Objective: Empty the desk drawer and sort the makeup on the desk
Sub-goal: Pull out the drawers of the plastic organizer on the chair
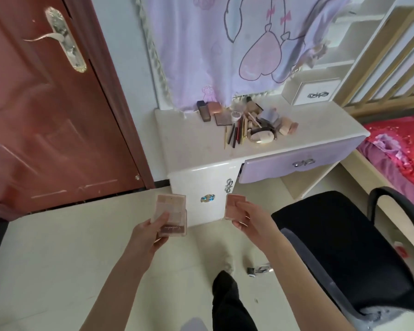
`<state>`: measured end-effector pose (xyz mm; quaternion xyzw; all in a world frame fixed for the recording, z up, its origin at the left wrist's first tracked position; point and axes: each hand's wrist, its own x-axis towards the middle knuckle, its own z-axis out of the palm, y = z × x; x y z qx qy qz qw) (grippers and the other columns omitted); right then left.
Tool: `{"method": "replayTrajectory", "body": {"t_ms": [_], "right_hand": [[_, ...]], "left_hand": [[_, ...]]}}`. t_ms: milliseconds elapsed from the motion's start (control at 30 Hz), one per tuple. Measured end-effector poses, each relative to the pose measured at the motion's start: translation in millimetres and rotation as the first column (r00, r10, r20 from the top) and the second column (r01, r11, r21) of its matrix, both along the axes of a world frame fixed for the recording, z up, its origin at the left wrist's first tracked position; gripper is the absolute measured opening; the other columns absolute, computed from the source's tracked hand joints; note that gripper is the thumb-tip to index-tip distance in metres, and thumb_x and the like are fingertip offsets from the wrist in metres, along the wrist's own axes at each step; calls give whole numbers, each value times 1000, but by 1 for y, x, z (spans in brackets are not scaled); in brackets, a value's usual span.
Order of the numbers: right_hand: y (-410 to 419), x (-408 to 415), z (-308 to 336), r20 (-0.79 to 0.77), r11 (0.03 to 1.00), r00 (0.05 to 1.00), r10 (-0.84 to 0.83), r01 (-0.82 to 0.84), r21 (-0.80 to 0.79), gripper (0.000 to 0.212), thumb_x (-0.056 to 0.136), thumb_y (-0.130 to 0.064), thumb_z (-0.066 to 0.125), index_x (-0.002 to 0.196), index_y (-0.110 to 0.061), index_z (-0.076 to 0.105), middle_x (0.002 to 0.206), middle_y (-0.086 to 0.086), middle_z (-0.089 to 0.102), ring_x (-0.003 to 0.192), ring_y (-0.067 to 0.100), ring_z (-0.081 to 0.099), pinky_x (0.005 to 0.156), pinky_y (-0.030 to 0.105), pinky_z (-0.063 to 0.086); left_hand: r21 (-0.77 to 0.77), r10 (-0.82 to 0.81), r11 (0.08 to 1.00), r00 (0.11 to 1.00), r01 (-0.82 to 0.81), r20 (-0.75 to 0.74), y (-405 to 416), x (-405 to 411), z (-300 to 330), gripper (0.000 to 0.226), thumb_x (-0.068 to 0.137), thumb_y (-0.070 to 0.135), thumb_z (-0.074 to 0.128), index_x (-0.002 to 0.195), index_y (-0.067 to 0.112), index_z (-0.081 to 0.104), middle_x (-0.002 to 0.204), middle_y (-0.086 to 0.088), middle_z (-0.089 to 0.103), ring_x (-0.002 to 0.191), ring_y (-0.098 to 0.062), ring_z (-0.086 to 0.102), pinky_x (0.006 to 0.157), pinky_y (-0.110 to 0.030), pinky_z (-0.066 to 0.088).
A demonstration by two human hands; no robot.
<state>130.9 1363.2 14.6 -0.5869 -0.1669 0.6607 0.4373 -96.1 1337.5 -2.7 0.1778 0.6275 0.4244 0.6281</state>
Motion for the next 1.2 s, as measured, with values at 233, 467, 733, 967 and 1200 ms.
{"method": "replayTrajectory", "body": {"t_ms": [233, 467, 733, 967, 1200], "right_hand": [[147, 70, 4, 18, 1000, 1000, -3, 3, 14, 14, 91, -1, 48, 88, -6, 61, 78, 8, 61, 70, 18, 56, 62, 26, 45], [249, 117, -11, 35, 999, 999, -31, 32, -44, 13, 91, -2, 51, 100, -2, 60, 84, 12, 64, 72, 20, 58, 48, 21, 47], [345, 124, -43, 187, 985, 981, -48, 78, -153, 30, 88, 0, 58, 116, 7, 53, 91, 17, 60, 66, 19, 57, 50, 23, 47], [433, 116, -63, 270, 974, 963, 14, 48, -221, 29, 86, 9, 49, 112, 0, 57, 102, 22, 59, 69, 25, 58, 49, 23, 46], [478, 116, -86, 353, 960, 935, 27, 74, -271, 34, 87, 4, 56, 121, 0, 56, 103, 14, 60, 96, 31, 63, 79, 38, 57]], "left_hand": [[11, 4, 1000, 999, -5, 34, 151, 77, 4, 10, 88, 15, 60, 95, 7, 63, 74, -2, 66, 73, -14, 57, 71, -25, 45], [-4, -57, 998, 996, 57, 64, 250, 127, -3, 9, 89, 13, 58, 92, 7, 64, 77, -3, 67, 76, -15, 58, 75, -26, 46], [-165, -67, 984, 997, 72, 34, 359, 144, -53, 17, 87, 12, 61, 103, 5, 58, 87, -6, 63, 76, -14, 55, 69, -25, 44], [-207, -137, 970, 990, 130, -20, 461, 155, -75, 22, 88, 10, 59, 109, 4, 57, 83, -5, 60, 70, -13, 53, 62, -22, 43], [-164, -175, 973, 982, 162, -70, 517, 172, -81, 24, 90, 5, 55, 114, 2, 56, 103, -10, 60, 85, -18, 58, 69, -23, 48]]}}
